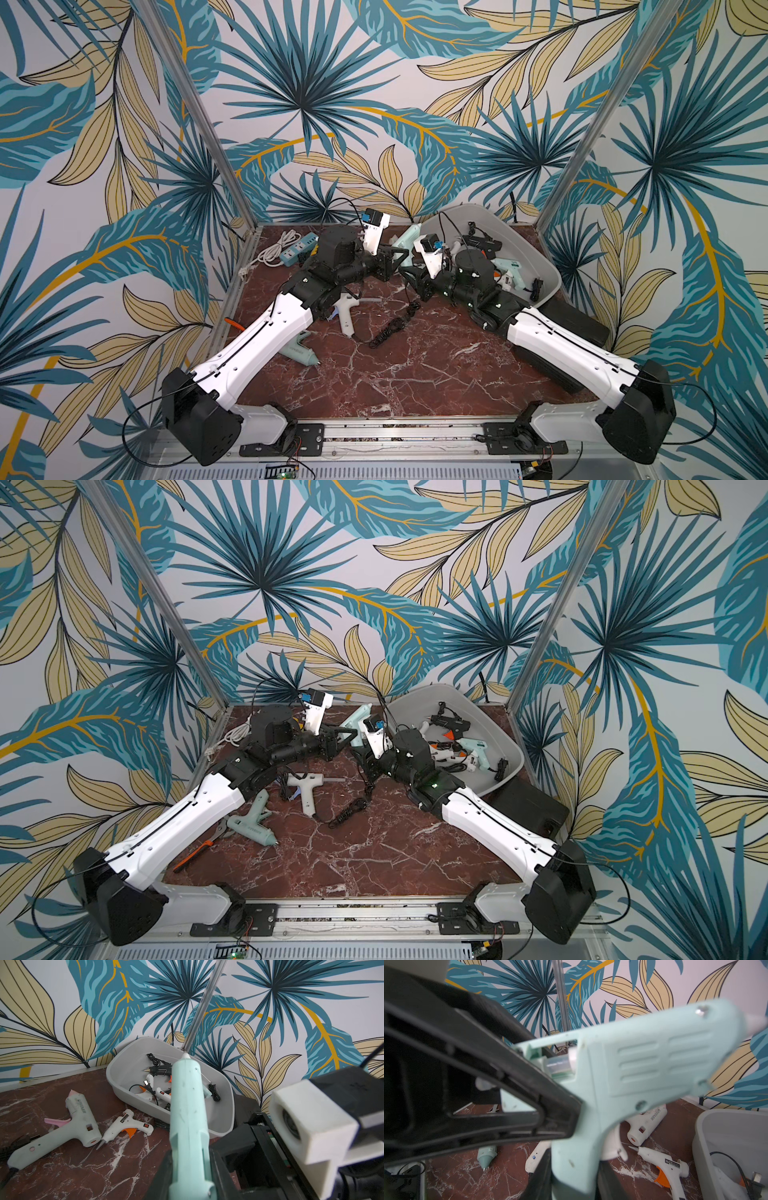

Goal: Put the hot melt glue gun into the storage box
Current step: Pick up the hot melt adhesive gun from the center of the board, then place the hot melt adhesive gun in the storage box.

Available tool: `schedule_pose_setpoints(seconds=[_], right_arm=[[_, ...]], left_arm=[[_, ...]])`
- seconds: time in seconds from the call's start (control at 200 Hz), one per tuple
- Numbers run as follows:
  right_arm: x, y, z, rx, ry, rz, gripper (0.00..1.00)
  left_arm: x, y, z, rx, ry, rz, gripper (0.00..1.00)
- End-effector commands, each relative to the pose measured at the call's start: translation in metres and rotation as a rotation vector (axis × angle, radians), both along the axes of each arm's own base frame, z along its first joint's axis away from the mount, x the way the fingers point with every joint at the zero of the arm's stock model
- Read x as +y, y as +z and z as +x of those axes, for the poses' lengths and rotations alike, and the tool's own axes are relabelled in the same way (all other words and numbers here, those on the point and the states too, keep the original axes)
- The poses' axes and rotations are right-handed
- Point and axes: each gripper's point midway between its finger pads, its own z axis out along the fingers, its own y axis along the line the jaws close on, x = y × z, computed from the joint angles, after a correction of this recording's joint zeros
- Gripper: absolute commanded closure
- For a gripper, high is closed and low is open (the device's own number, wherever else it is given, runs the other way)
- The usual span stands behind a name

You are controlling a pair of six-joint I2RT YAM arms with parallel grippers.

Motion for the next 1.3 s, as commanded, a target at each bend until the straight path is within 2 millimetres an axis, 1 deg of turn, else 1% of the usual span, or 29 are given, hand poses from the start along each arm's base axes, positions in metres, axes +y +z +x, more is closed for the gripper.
schedule_pose_setpoints(seconds=[0.0,0.045,0.11,0.2,0.29,0.361,0.371,0.386,0.441,0.481,0.506,0.521,0.536,0.561,0.616,0.686,0.746,0.766,0.791,0.861,0.887,0.907,0.912,0.917,0.937,1.037,1.112,1.192,1.297], right_arm=[[-0.023,0.008,-0.002,-0.019,-0.103,-0.008,0.56],[-0.034,0.013,-0.002,-0.023,-0.152,-0.008,0.4],[-0.056,0.02,-0.001,-0.032,-0.257,-0.005,0.18],[-0.091,0.027,-0.004,-0.041,-0.412,-0.003,0.01],[-0.133,0.032,-0.01,-0.034,-0.61,0.008,0.0],[-0.176,0.033,-0.016,-0.029,-0.818,0.011,0.0],[-0.182,0.028,-0.019,-0.018,-0.848,-0.009,0.01],[-0.191,0.027,-0.022,-0.014,-0.892,-0.016,0.0],[-0.221,0.027,-0.032,-0.02,-1.039,-0.021,0.0],[-0.239,0.028,-0.041,-0.026,-1.121,-0.019,0.0],[-0.248,0.029,-0.047,-0.032,-1.165,-0.015,0.0],[-0.253,0.03,-0.05,-0.035,-1.187,-0.011,0.01],[-0.257,0.031,-0.053,-0.039,-1.206,-0.006,0.0],[-0.265,0.032,-0.058,-0.046,-1.237,0.004,0.0],[-0.278,0.033,-0.068,-0.062,-1.289,0.007,0.01],[-0.292,0.037,-0.082,-0.076,-1.337,0.039,0.01],[-0.303,0.038,-0.093,-0.086,-1.363,0.062,0.0],[-0.306,0.038,-0.096,-0.087,-1.367,0.07,0.0],[-0.31,0.038,-0.1,-0.091,-1.375,0.085,0.01],[-0.318,0.037,-0.11,-0.094,-1.381,0.132,0.01],[-0.32,0.036,-0.113,-0.093,-1.379,0.146,0.0],[-0.322,0.035,-0.116,-0.094,-1.378,0.158,0.01],[-0.322,0.035,-0.116,-0.094,-1.378,0.159,0.01],[-0.322,0.035,-0.117,-0.094,-1.377,0.162,0.0],[-0.323,0.034,-0.119,-0.093,-1.373,0.17,0.0],[-0.329,0.032,-0.127,-0.09,-1.361,0.189,0.01],[-0.332,0.031,-0.132,-0.086,-1.359,0.19,0.0],[-0.333,0.029,-0.134,-0.079,-1.358,0.179,0.01],[-0.338,0.029,-0.138,-0.075,-1.377,0.171,0.01]], left_arm=[[-0.006,0.041,0.002,-0.164,-0.027,-0.006,1.0],[-0.01,0.049,0.005,-0.202,-0.035,0.005,1.0],[-0.015,0.062,0.011,-0.252,-0.035,0.02,1.0],[-0.02,0.083,0.026,-0.327,-0.011,0.038,1.0],[-0.029,0.107,0.041,-0.413,0.0,0.045,1.0],[-0.038,0.124,0.054,-0.481,-0.001,0.043,1.0],[-0.04,0.126,0.056,-0.49,-0.003,0.043,1.0],[-0.041,0.132,0.058,-0.509,-0.002,0.041,1.0],[-0.05,0.144,0.07,-0.561,-0.002,0.04,1.0],[-0.056,0.152,0.08,-0.598,0.002,0.039,1.0],[-0.061,0.158,0.085,-0.622,0.001,0.033,1.0],[-0.064,0.158,0.089,-0.631,0.0,0.035,1.0],[-0.066,0.164,0.091,-0.648,-0.002,0.028,1.0],[-0.072,0.164,0.099,-0.661,-0.006,0.026,1.0],[-0.083,0.171,0.109,-0.703,-0.02,0.005,1.0],[-0.099,0.171,0.124,-0.75,-0.044,-0.028,1.0],[-0.111,0.171,0.132,-0.799,-0.063,-0.068,1.0],[-0.117,0.165,0.138,-0.807,-0.069,-0.073,1.0],[-0.121,0.162,0.142,-0.826,-0.071,-0.091,1.0],[-0.134,0.152,0.151,-0.879,-0.081,-0.129,1.0],[-0.138,0.145,0.154,-0.889,-0.087,-0.141,1.0],[-0.139,0.147,0.153,-0.91,-0.088,-0.155,1.0],[-0.144,0.136,0.158,-0.898,-0.093,-0.15,1.0],[-0.146,0.13,0.161,-0.895,-0.096,-0.149,1.0],[-0.151,0.12,0.165,-0.897,-0.103,-0.154,1.0],[-0.175,0.084,0.17,-0.894,-0.137,-0.156,1.0],[-0.196,0.054,0.169,-0.88,-0.178,-0.129,1.0],[-0.217,0.022,0.163,-0.859,-0.225,-0.082,1.0],[-0.235,-0.016,0.158,-0.823,-0.271,-0.019,1.0]])
